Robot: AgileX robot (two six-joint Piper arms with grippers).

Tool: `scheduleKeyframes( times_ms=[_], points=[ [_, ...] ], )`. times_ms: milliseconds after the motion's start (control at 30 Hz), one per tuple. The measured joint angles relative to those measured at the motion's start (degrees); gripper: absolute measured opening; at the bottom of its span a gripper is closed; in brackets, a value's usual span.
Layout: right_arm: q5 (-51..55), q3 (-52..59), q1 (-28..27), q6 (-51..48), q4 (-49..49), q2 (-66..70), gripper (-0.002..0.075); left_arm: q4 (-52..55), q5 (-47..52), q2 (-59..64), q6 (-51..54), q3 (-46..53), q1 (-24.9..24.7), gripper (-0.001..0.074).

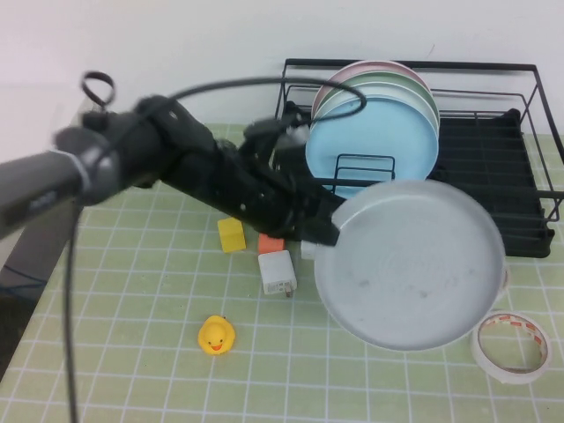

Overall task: Place plate on rack
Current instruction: Hand over the plate

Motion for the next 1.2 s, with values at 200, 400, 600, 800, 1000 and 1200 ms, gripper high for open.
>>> scheduleKeyframes(
  times_ms=[200,400,600,800,1000,1200],
  points=[
    [0.12,-7.82,0.00,-5.46,1.56,8.06,0.0424,-3.35,-3.08,-13.05,7.29,8.36,0.00,0.0003],
    [0.68,-16.48,0.00,-27.47,13.99,23.26,0.0442,-4.97,-9.85,-24.30,10.95,19.32,0.00,0.0003],
    [9.54,-27.00,0.00,-57.46,31.14,40.71,0.0444,-14.04,-16.41,-30.65,19.32,28.90,0.00,0.0003],
    [20.23,-35.75,0.00,-73.58,35.68,57.91,0.0445,-23.17,-17.81,-34.33,28.60,33.04,0.00,0.0003],
    [30.52,-42.58,0.35,-77.13,36.10,71.97,0.0445,-25.11,-19.50,-35.41,30.64,33.37,0.00,0.0003],
    [32.78,-44.97,4.40,-77.84,35.72,77.35,0.0445,-25.76,-21.97,-35.41,30.99,33.46,0.00,0.0003]
  ],
)
